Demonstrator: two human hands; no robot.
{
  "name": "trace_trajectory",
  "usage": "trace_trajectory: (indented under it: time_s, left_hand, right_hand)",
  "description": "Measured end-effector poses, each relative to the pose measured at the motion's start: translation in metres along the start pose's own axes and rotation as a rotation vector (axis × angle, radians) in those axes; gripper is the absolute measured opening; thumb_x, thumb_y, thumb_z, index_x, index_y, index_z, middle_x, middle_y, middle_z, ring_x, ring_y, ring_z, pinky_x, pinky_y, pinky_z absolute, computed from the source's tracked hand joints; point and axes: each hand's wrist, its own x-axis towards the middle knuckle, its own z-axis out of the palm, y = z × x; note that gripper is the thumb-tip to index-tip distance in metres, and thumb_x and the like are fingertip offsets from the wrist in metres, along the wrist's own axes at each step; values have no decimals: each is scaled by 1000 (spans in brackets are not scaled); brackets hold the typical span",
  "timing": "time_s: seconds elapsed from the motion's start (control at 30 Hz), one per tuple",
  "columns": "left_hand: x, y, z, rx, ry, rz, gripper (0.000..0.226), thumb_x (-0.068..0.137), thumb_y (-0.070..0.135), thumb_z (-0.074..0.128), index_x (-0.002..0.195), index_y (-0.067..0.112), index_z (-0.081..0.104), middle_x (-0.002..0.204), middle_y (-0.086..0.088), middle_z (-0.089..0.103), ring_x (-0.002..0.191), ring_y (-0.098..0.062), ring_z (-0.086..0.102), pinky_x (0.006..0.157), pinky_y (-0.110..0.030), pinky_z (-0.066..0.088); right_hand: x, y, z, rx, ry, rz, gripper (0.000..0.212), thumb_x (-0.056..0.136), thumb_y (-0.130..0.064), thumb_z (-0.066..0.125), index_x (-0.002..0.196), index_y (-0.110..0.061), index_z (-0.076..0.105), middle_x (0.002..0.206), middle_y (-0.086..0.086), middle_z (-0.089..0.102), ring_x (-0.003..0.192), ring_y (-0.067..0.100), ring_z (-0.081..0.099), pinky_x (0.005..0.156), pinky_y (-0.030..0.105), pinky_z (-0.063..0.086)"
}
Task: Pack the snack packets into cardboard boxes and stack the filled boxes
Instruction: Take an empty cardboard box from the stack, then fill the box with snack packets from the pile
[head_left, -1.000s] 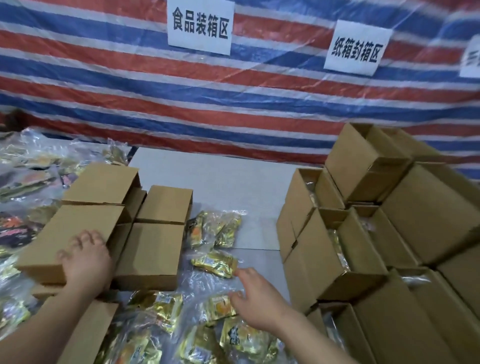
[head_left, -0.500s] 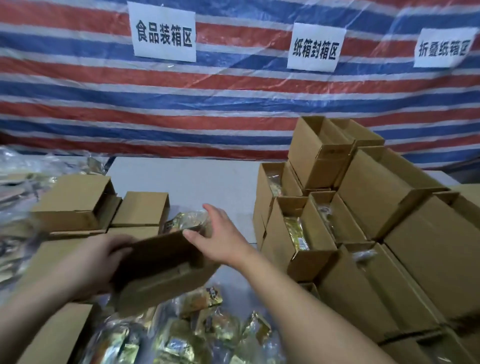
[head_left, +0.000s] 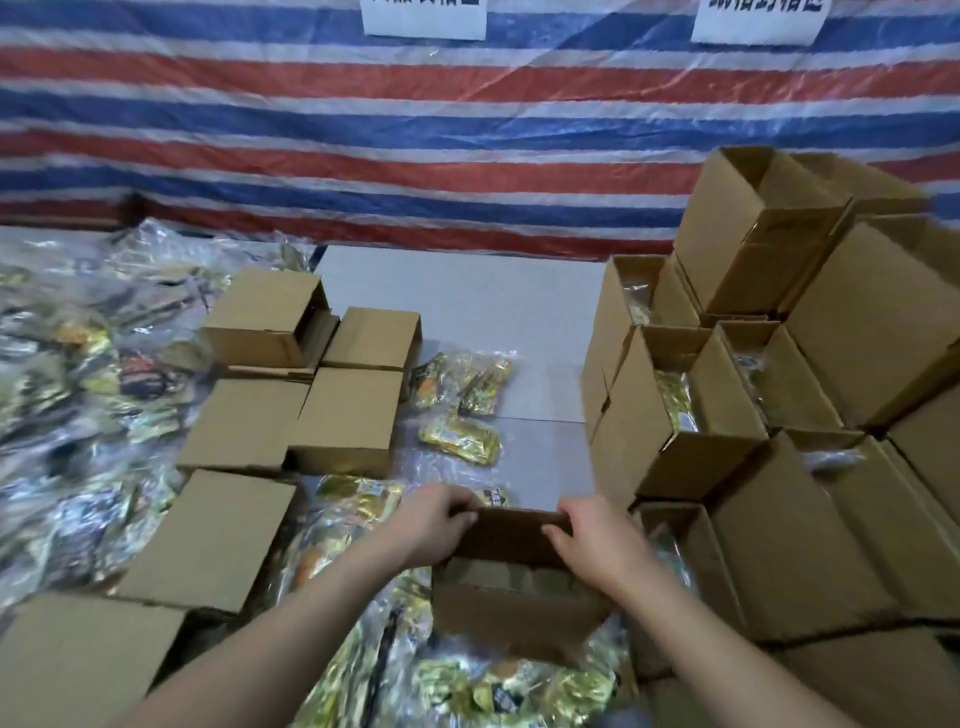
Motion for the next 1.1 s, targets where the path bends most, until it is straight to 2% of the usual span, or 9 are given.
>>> trace_trajectory:
  time_s: [0.13,0.23,0.37,0.53,0.6,0.67,0.8,0.97,1.1]
  left_hand:
    - [-14,-28,45,-5,-46,10,19,101,20,52,105,13,69,107,-4,69,102,-21,60,77,-23,37]
    - [-21,-46,66,-39,-53,11,21,102,20,49,109,15,69,111,-1,67,104,-17,58,81,-21,37]
    - [-19,-56,69,-61,-61,-8,22,103,21,49,112,17,68,113,0,67,105,-16,58,88,-25,44]
    - [-13,-56,64,-137,-99,-21,34,103,48,43,103,25,68,99,8,67,93,-8,60,75,-19,44]
    - [2,-57,56,-202,-28,-86,43,103,53,38,103,22,68,100,6,69,92,-7,62,78,-21,48]
    - [29,-63,52,-90,41,-100,38,104,45,41,116,19,66,112,0,69,100,-15,64,89,-34,52]
    - [88,-71,55,253,-41,-87,49,101,34,49,144,13,45,143,-9,52,126,-27,52,104,-39,44]
    - [130,-76,75,643,-202,-14,65,88,21,66,144,11,33,139,-13,50,126,-31,50,105,-44,42]
    - [139,-81,89,742,-227,-22,66,91,37,65,142,12,33,139,-12,49,127,-29,48,106,-45,41]
  right_hand:
    - [-22,7,54,-3,-46,16,22,95,-45,56,85,-26,52,92,0,64,91,25,64,73,35,48]
    - [-30,7,76,-18,-23,-20,20,97,-44,53,96,-25,58,100,-2,63,96,21,62,80,36,50]
    - [-27,3,79,-49,-19,-45,22,98,-45,50,101,-24,59,102,-4,60,95,18,60,77,33,47]
    - [-30,1,69,-30,-54,-44,26,96,-50,49,103,-27,59,101,-6,60,94,15,60,81,33,51]
    - [-31,3,63,-23,-76,-38,31,92,-59,47,95,-29,56,95,-10,57,90,13,57,82,32,50]
    - [-32,5,57,-51,-98,-38,41,87,-68,42,97,-31,57,96,-12,56,92,10,55,87,32,49]
    - [-31,6,49,-64,-120,-17,68,78,-82,30,118,-35,57,114,-15,57,111,9,53,100,34,44]
    - [-23,5,42,-17,-99,-10,78,79,-85,20,126,-34,54,117,-16,55,112,8,51,98,33,43]
    - [-14,5,38,34,-94,18,81,83,-81,9,128,-31,54,122,-13,57,114,9,51,99,33,42]
